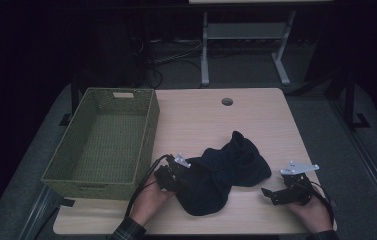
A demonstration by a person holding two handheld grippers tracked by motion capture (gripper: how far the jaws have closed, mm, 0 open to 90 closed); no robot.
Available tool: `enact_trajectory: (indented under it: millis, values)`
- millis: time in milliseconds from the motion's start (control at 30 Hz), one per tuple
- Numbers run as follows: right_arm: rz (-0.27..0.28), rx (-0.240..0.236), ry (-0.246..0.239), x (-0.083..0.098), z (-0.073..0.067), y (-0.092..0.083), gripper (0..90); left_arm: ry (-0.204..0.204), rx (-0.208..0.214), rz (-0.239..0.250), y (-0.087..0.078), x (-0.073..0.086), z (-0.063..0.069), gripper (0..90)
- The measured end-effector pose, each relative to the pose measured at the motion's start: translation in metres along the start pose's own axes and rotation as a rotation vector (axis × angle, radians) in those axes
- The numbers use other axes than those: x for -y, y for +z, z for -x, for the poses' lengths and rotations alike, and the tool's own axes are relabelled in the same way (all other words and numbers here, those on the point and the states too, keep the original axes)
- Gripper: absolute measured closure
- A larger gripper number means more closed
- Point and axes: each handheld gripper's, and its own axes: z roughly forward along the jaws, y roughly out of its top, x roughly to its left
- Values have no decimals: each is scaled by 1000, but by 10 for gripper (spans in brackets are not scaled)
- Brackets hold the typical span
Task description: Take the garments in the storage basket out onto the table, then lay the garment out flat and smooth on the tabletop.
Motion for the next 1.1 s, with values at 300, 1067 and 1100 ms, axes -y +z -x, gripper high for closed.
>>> enact_trajectory:
  millis: [300,1067,1100]
  values:
    - [56,-45,-1,-23,-4,-19,51,-11,-34,14,1,2,4,888]
    - [70,-180,-19,-89,-3,-2,512,-40,-3,21,1,3,2,898]
    - [64,-183,-25,-89,-3,0,597,-38,0,20,1,3,2,898]
